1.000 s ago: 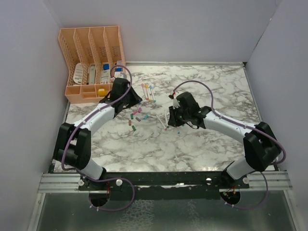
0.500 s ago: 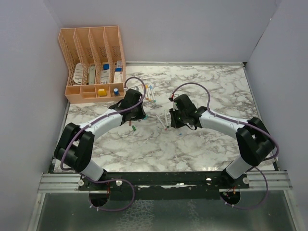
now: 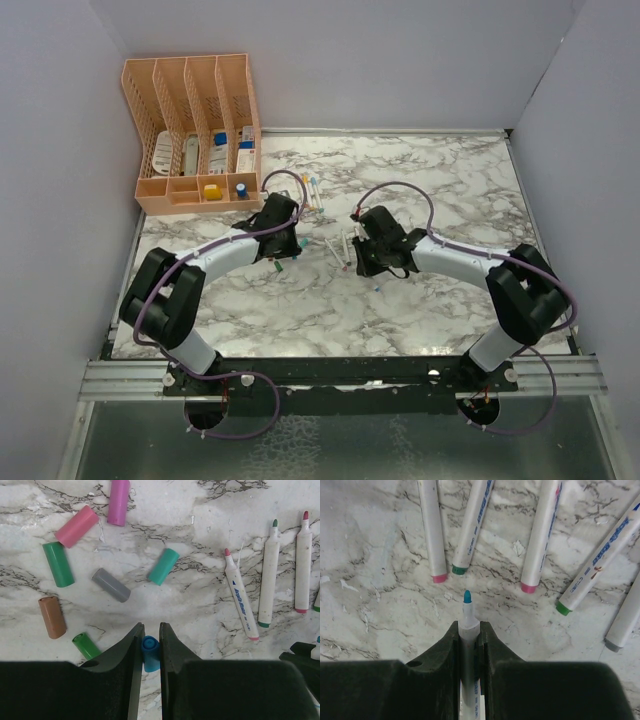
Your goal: Open the pen caps
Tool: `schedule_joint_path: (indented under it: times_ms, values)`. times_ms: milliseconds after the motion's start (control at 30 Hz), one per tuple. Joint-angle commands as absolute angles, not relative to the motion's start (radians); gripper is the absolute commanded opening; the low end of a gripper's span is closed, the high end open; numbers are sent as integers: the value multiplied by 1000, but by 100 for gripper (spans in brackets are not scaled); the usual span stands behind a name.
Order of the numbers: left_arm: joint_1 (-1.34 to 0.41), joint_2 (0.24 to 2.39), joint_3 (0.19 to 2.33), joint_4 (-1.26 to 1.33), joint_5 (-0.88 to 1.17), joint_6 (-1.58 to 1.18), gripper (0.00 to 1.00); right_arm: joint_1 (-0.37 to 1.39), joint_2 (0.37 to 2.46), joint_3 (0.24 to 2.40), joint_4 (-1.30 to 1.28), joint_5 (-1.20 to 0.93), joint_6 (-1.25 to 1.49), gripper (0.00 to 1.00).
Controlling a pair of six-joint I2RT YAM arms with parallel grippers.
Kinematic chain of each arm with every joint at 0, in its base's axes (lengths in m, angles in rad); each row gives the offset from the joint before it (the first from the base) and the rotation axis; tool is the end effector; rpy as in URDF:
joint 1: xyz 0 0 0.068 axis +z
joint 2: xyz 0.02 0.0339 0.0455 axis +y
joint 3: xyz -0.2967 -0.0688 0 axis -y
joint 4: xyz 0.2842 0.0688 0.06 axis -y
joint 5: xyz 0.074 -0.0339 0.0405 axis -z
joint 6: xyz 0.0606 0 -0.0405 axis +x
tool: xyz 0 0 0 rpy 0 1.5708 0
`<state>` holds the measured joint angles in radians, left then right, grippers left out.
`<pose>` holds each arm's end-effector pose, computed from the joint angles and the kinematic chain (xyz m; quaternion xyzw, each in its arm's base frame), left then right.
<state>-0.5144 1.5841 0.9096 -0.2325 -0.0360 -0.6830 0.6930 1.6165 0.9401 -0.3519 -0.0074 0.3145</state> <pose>0.3200 -0.1783 0.1736 -0.0854 0.9414 -0.1695 0.2787 0.2784 0.2318 0.1635 -0.1822 0.9460 0.1325 0.2329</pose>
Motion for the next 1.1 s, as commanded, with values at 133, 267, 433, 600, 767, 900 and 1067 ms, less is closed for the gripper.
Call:
schedule_joint_path:
  times_ms: [133, 267, 433, 600, 767, 900, 1067]
  values:
    - [-524, 1611, 898, -237, -49, -657, 0, 712, 1587, 962, -354, 71, 337, 1]
    - [-525, 1622, 899, -244, -43, -652, 0, 709, 1678, 1136, -388, 154, 269, 1]
    - [-525, 1630, 900, -258, -39, -644, 6, 675, 1845, 1407, -399, 168, 195, 1]
    - [-526, 1634, 897, -265, -35, -640, 26, 627, 2044, 1665, -442, 157, 157, 1]
    - [-525, 1635, 896, -270, -23, -638, 41, 588, 2188, 1840, -475, 152, 139, 1]
    - [-527, 1606, 898, -283, -22, -640, 45, 562, 2252, 1900, -473, 126, 135, 2]
    - [-527, 1512, 916, -295, -21, -634, 55, 544, 2297, 1919, -460, 103, 130, 1]
